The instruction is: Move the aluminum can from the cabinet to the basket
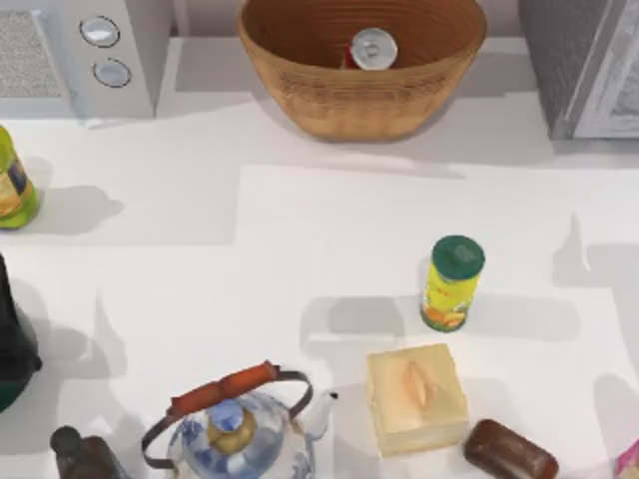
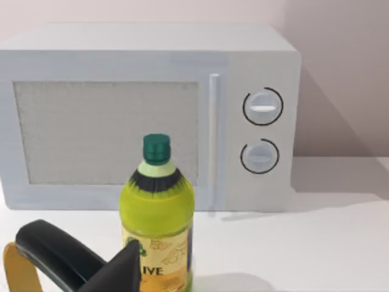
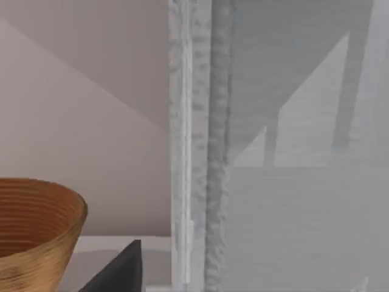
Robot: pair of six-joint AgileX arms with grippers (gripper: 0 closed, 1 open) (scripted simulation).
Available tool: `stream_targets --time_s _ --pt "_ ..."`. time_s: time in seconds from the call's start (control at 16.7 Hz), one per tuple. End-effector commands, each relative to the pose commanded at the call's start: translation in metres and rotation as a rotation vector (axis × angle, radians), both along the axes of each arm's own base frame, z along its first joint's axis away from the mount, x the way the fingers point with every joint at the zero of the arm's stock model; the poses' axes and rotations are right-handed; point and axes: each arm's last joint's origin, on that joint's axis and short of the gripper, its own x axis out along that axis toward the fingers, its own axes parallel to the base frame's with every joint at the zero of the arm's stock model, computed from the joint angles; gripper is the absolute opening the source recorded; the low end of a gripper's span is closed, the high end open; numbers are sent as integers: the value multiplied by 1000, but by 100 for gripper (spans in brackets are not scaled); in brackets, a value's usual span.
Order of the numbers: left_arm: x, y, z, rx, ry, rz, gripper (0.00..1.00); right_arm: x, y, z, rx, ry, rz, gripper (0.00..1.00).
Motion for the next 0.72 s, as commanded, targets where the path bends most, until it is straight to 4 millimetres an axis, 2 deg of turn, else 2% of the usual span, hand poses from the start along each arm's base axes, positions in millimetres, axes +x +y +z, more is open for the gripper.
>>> stream_targets --time_s 0.18,0.36,0.54,0.72 --pt "0 0 0 0 0 0 100 -16 -7 -68 4 11 5 100" --pt "0 0 0 0 0 0 100 -23 -11 -121 9 2 10 100" --pt "0 0 0 0 0 0 100 -25 -13 -150 12 -21 14 100" --pt "0 0 0 0 0 0 100 -25 -14 -156 12 -28 14 100"
